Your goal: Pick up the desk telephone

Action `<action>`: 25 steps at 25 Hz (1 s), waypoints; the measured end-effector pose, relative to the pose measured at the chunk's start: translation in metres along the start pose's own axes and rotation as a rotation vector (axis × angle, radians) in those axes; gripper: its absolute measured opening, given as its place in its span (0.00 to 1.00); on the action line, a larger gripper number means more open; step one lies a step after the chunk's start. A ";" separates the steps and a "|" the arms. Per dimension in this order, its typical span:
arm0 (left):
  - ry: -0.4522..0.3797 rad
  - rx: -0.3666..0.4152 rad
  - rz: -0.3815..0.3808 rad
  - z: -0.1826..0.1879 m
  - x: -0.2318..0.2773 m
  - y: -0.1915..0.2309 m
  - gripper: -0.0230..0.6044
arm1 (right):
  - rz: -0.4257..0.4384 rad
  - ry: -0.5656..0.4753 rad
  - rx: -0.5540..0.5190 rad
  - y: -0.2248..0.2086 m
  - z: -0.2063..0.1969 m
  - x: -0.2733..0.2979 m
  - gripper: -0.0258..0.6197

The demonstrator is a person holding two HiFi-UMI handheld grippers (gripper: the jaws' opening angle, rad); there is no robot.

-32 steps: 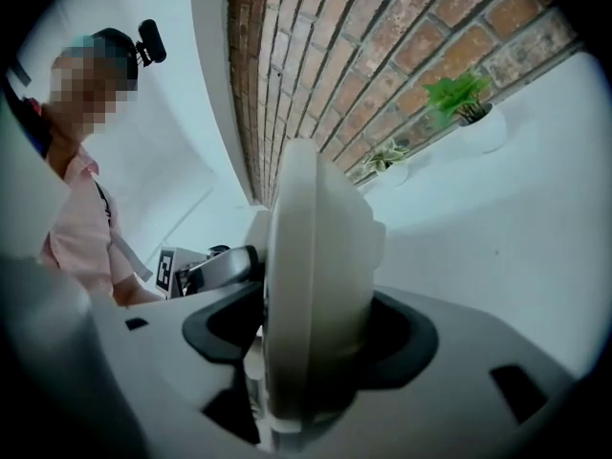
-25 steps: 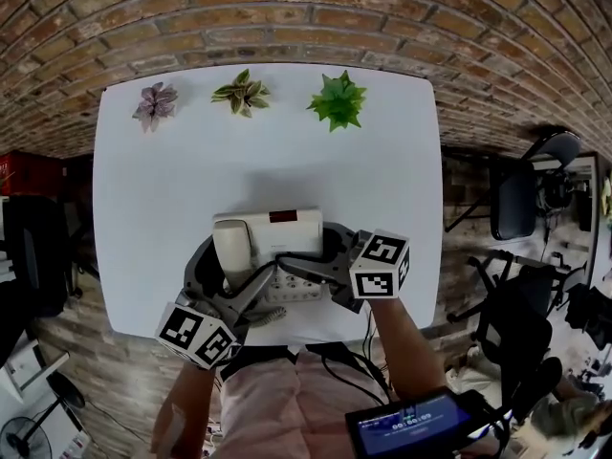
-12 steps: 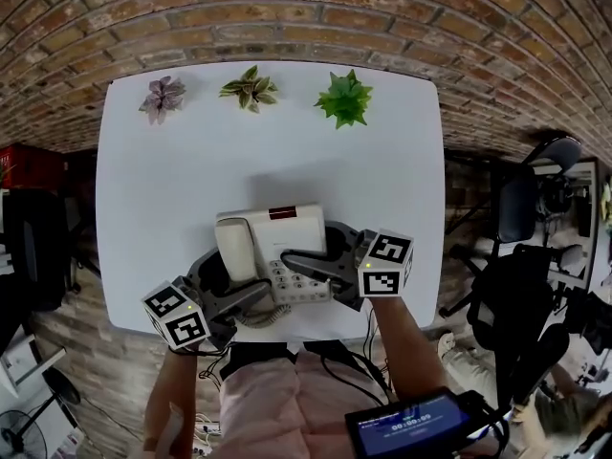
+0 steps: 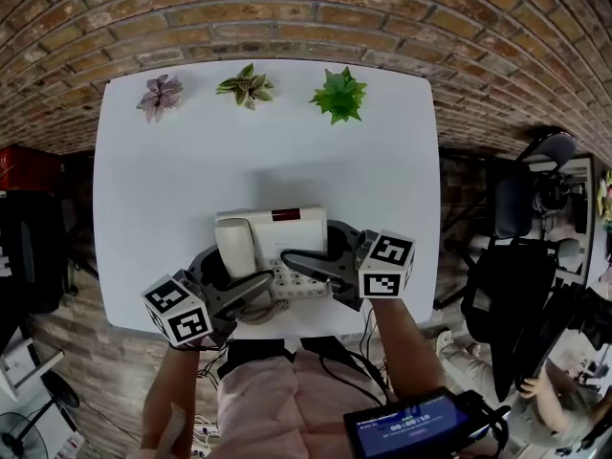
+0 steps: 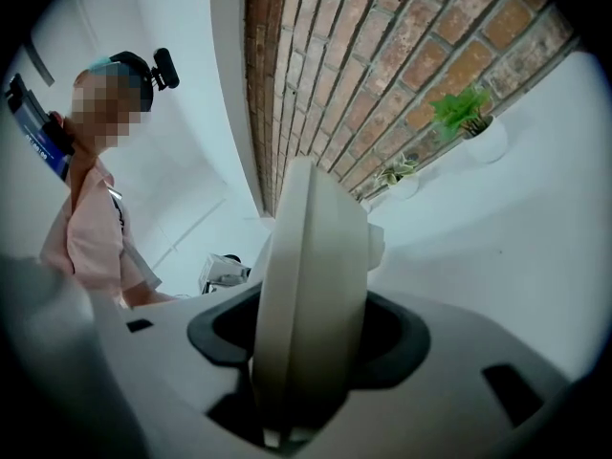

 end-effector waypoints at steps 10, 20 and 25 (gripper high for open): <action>0.002 0.131 0.004 0.026 -0.011 -0.041 0.68 | -0.038 -0.028 -0.092 0.040 0.025 -0.016 0.42; -0.024 0.236 -0.007 0.057 -0.027 -0.108 0.68 | -0.055 -0.058 -0.204 0.102 0.063 -0.045 0.42; -0.067 0.287 -0.009 0.078 -0.039 -0.146 0.67 | -0.060 -0.088 -0.240 0.136 0.086 -0.058 0.42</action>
Point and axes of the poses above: the fingertips, and each gripper's own axes: x forward along the fingers, y to its left, z out of its top, the point moved 3 cm from there along -x, backward along the fingers, and after that the axes turned 3 degrees about z, right-handed, at the moved point
